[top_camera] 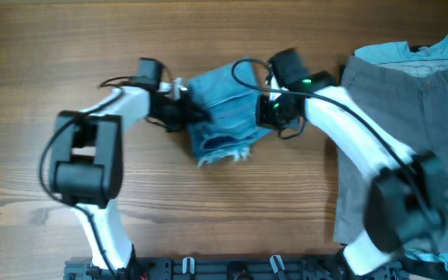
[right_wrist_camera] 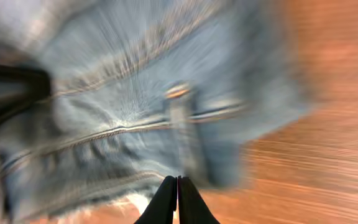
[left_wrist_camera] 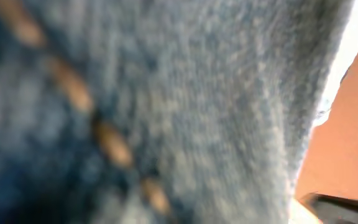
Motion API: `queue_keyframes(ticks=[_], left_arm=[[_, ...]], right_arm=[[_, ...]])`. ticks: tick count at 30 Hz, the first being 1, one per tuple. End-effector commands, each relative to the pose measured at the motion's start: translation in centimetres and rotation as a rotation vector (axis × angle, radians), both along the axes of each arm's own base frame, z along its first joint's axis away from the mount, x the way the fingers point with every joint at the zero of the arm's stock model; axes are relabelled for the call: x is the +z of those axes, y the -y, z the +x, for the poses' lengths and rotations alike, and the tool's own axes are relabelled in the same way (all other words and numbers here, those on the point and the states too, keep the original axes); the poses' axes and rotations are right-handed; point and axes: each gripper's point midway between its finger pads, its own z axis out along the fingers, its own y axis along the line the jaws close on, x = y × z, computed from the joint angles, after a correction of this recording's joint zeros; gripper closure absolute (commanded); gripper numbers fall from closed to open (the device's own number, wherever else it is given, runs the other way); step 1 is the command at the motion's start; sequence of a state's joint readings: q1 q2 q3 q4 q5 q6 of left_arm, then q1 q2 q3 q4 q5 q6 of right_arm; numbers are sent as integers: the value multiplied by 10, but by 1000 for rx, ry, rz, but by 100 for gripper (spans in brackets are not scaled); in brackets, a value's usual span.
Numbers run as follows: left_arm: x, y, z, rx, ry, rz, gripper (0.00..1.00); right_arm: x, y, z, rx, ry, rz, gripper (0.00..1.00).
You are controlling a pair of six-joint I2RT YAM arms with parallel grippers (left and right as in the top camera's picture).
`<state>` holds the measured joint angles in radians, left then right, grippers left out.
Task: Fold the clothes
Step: 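Drag the folded jeans to the upper-left table corner with the left gripper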
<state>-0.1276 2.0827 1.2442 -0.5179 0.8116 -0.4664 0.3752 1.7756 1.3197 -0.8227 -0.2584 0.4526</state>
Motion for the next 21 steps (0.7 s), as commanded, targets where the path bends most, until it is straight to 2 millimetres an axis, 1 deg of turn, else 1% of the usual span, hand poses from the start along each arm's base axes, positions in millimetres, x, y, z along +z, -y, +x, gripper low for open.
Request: queue_keyframes(ticks=[1,2,3,4,5,6,7,8,9,10,11,12,13,16,17,19,20,21], left_arm=[[94,-60,49,83,275,-57,96],[113,-78,59,127,325,-54,96],[134,-102,70,178,389,-43,96],[146,-124,78,222,434,-31,96],[152,-147,84,267,468,-18,96],[155,-172,89,322,491,-4,96],[152,-198,94,375,505,9,96],[148,-220,98,420,517,20,96],[142,-240,102,460,525,29,96],[130,-263,106,501,531,39,96],[123,-273,108,521,527,42,96],[112,-285,109,556,507,45,96],[92,-300,111,607,467,54,96],[54,-317,112,656,412,52,95],[43,-320,113,663,400,50,92],[32,-328,111,720,348,66,81],[31,-332,111,728,348,79,75],[35,-335,111,735,355,86,43]], right_arm=[[84,14,8,59,289,-2,89],[96,17,9,49,332,-4,89],[108,20,9,34,369,-11,88],[113,23,8,20,382,-14,88],[114,25,7,4,377,-15,88],[113,25,5,0,368,-16,88],[110,26,4,0,357,-19,88],[107,26,3,-6,342,-22,88],[103,26,2,-13,325,-25,88],[100,27,2,-12,314,-28,89],[99,26,2,-12,311,-30,89],[97,26,2,-11,305,-32,89],[95,27,1,-11,296,-35,89],[92,28,-2,-10,279,-42,89],[91,29,-4,-9,270,-45,89],[90,29,-6,-8,260,-49,89],[89,30,-7,-7,257,-50,89],[88,30,-8,-7,249,-53,89]])
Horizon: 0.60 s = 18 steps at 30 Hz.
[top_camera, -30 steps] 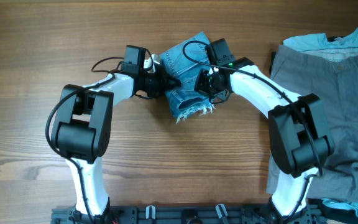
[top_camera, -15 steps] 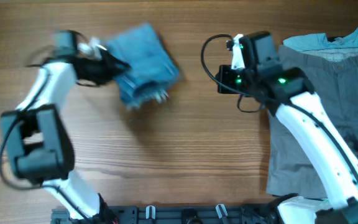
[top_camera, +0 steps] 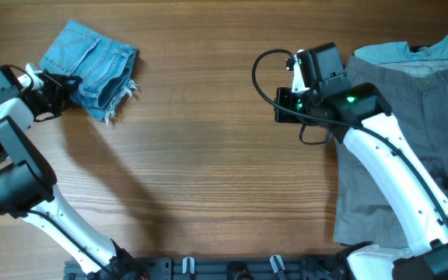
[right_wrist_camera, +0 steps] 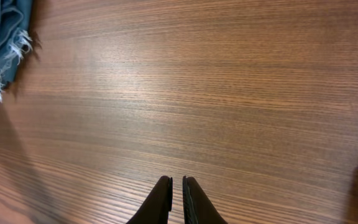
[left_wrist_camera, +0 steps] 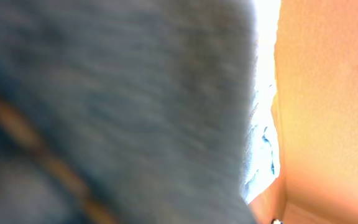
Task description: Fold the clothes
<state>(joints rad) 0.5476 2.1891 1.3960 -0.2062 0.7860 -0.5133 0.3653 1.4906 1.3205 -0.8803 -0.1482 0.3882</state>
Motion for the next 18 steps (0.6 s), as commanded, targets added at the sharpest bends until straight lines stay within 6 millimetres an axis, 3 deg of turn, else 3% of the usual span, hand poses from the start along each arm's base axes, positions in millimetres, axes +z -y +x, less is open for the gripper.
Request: queue_keyframes(ticks=[1,2,8,11,14,17,18], left_arm=[[25,-18,-3,82,-4,-18,7],[26,-22,-8,113,-32,-36,0],[50,-43,-56,230,-163,-112,0],[82,-40,-91,196,-181,-98,0],[144,-6,-108,-16,-7,42,0],[203,44,-115,-251,199,265,0],[223,71,-119,-355,276,372,0]], right_arm=[[-8,5,-4,-15,-36,-26,89],[-8,5,-4,-15,-38,-27,90],[-10,6,-7,-12,-49,-33,91],[-9,6,-7,-3,-43,-37,90],[6,14,-7,2,20,-70,89],[49,24,-14,70,176,-110,84],[65,26,-18,111,237,-123,82]])
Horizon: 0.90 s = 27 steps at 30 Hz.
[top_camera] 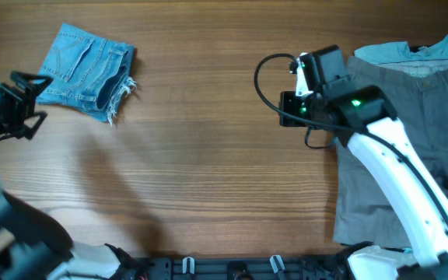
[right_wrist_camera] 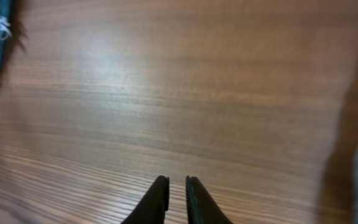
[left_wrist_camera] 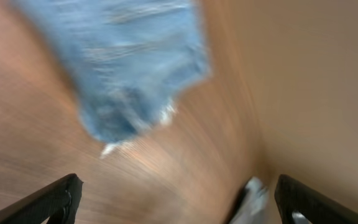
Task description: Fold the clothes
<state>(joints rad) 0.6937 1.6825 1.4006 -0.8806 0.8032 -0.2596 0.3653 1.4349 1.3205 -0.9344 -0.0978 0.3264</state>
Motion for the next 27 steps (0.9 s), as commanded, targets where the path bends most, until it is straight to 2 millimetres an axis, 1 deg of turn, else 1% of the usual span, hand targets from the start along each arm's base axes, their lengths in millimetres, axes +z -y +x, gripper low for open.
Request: queue_keyframes(ticks=[1,2,3,4,6,7,8,10,11,12,14,17,22,27], left_arm=[[78,81,-8,-402,320,365,0],[95,112,-14,-464,345,472,0],[103,129,-19,-497,359,528,0],[111,146,-25,-529,372,583,0],[122,174,-43,-569,376,677,0],[127,189,-59,-584,367,726,0],[130,196,-69,-579,353,750,0],[131,207,-92,-590,331,780,0],[130,212,-104,-618,321,794,0],[127,216,-114,-645,311,794,0],[122,218,-125,-671,282,789,0],[123,219,-123,-669,293,786,0],[119,219,-119,-676,277,784,0],[118,219,-118,-677,273,783,0]], right_arm=[[68,15,-12,114,255,-68,81],[90,22,-21,124,331,-81,80],[108,27,-31,120,389,-71,79],[119,30,-38,117,420,-61,78],[146,37,-57,107,509,-33,76],[163,42,-72,102,570,-8,72],[175,45,-84,102,615,11,67],[192,52,-102,94,685,34,48],[201,56,-113,90,723,46,31],[207,59,-121,87,748,54,0],[212,63,-130,84,777,62,0],[211,63,-131,85,771,60,0],[197,63,-131,90,715,42,0],[195,63,-132,91,705,39,0]])
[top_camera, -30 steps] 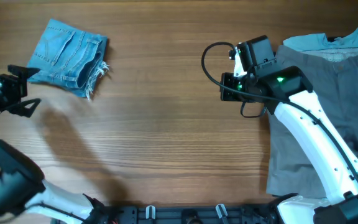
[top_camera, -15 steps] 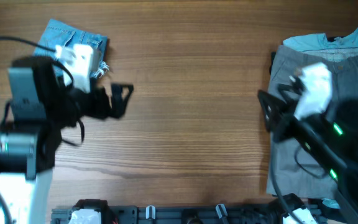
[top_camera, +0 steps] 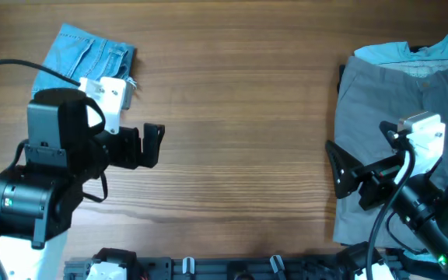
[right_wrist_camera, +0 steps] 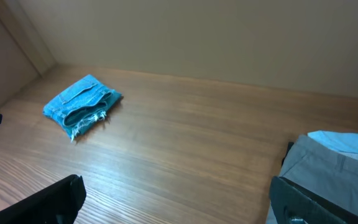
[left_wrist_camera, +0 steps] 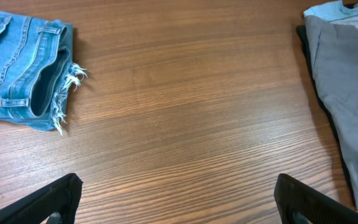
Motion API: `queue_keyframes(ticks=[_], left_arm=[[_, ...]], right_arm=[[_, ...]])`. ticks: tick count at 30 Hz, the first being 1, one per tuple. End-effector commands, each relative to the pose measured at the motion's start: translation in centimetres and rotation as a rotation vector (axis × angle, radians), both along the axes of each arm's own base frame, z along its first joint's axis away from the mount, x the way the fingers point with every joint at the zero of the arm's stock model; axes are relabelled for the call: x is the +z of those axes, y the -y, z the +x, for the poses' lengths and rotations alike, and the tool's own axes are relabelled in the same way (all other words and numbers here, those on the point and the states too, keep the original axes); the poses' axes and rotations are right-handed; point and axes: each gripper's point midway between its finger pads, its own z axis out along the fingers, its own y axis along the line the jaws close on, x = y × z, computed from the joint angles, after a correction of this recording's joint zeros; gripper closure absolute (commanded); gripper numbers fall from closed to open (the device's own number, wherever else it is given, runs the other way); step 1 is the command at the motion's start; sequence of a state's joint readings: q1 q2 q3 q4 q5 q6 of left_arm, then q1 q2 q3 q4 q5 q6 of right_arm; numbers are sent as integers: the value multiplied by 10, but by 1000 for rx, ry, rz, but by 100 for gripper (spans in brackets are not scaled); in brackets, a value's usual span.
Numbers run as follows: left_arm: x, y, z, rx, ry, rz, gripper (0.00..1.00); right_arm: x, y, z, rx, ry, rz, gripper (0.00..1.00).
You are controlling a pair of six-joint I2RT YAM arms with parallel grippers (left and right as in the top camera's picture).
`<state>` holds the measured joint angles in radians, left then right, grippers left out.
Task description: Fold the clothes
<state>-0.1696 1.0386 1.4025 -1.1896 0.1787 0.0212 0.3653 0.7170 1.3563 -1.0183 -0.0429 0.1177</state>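
Folded blue denim shorts (top_camera: 92,53) lie flat at the table's back left, frayed hem toward the middle; they also show in the left wrist view (left_wrist_camera: 17,74) and the right wrist view (right_wrist_camera: 82,106). Grey trousers (top_camera: 411,101) are spread at the right, over a light blue garment (top_camera: 434,50). My left gripper (top_camera: 148,146) is raised over the front left of the table, jaws wide open and empty (left_wrist_camera: 178,202). My right gripper (top_camera: 342,179) hangs at the left edge of the grey trousers (right_wrist_camera: 334,168), also open and empty (right_wrist_camera: 178,202).
The wooden table (top_camera: 239,117) stretches bare between the denim and the grey trousers. A beige wall (right_wrist_camera: 197,31) rises behind the table. A rail with hooks (top_camera: 232,268) runs along the front edge.
My left gripper was open at the far left beside the denim; it is now back over the front left. My right gripper was nearly shut by the trousers' top; it is now open near the front.
Both grippers were at the folded denim in the table's middle. Then the denim lay at the back left with my left gripper on it, the right one shut near the trousers. The left then stood open beside the denim. Now both arms hang open near the front.
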Motion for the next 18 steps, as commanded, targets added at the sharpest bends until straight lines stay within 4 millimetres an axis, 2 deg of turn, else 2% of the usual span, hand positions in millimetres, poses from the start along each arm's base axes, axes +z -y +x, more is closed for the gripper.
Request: queue_keyframes(ticks=[1,6,10,12,14,17,18], left_arm=[[1,-1,2,11,3,7,0],[1,-1,2,11,3,7,0],[1,-1,2,11,3,7,0],[1,-1,2,11,3,7,0],[1,-1,2,11,3,7,0],[1,-1,2,11,3,7,0],[1,-1,2,11,3,7,0]], right_arm=[[-3,3,1,-12,-8,-20,0],[-26,8,-8,-19,-100,-68,0],[-16,5,9,46,77,-224,0],[-26,2,16,55,135,-242,0],[-50,-1,20,55,157,-217,0],[-117,-3,24,19,144,-116,0],[-130,-3,25,12,146,-95,0]])
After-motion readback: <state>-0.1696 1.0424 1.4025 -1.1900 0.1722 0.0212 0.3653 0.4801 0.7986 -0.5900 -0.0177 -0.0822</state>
